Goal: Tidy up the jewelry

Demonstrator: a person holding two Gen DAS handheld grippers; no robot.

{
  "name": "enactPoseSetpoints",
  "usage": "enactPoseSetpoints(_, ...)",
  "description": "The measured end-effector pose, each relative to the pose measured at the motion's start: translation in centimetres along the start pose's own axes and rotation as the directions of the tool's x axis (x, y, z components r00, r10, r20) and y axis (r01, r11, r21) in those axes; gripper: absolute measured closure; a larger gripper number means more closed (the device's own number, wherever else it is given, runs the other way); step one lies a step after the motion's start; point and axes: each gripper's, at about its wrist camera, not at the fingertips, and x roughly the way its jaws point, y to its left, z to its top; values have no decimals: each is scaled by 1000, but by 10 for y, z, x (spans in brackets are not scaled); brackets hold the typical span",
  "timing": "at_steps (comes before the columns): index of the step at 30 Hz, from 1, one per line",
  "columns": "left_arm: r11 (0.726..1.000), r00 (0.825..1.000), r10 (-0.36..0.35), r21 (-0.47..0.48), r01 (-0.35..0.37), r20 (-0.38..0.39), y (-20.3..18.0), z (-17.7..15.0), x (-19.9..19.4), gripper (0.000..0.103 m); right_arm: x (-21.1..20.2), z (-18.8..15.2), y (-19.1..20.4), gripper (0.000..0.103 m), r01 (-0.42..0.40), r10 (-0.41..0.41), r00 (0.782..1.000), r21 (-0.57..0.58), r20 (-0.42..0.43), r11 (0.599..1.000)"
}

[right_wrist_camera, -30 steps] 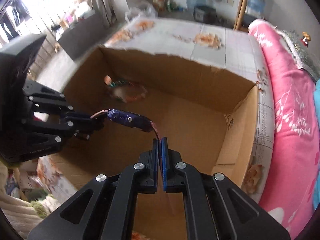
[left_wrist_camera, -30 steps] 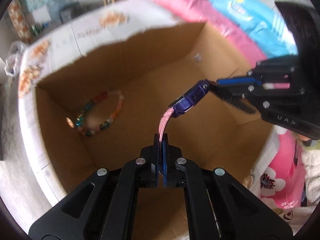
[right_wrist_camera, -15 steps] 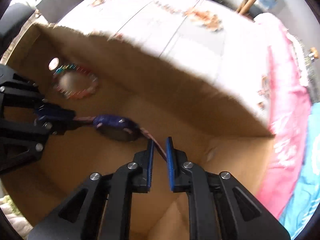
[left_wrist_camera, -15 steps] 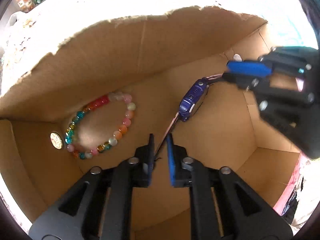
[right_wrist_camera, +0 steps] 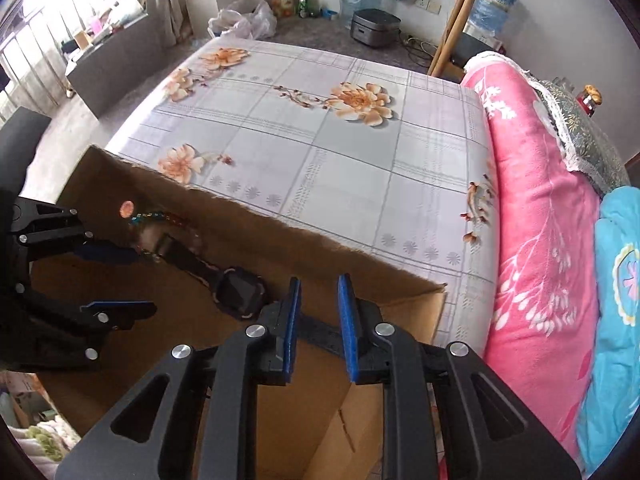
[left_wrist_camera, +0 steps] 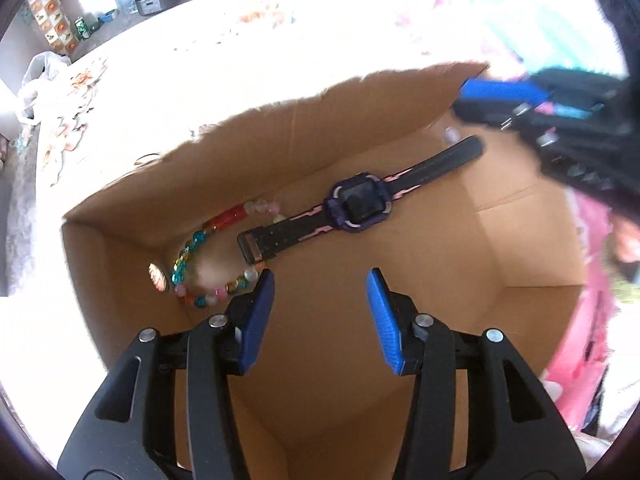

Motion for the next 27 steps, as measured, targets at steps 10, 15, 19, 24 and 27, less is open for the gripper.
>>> enactPoseSetpoints(10, 991, 923, -118, -12, 132, 366, 17, -90, -130, 48, 27, -6, 22, 76, -80, 76, 993, -37, -89, 996)
enactPoseSetpoints(15, 984, 861, -117, -57, 167, 495, 21, -141, -147, 47, 53, -3, 65, 52, -23, -2, 995, -244, -103, 970)
enactPoseSetpoints(19, 975, 823, -91, -117, 187, 560, 29, -182, -140, 44, 83, 6, 85, 44, -26, -34, 987, -366, -157, 930)
enactPoseSetpoints(24, 963, 827, -12, -217, 162, 562, 43, -220, -119, 44, 103, 14, 95, 44, -27, -70, 979, -459, -193, 888)
enactPoseSetpoints(27, 957, 835, 22, -254, 142, 551, 50, -231, -115, 44, 101, 12, 98, 55, -62, -46, 978, -499, -201, 864)
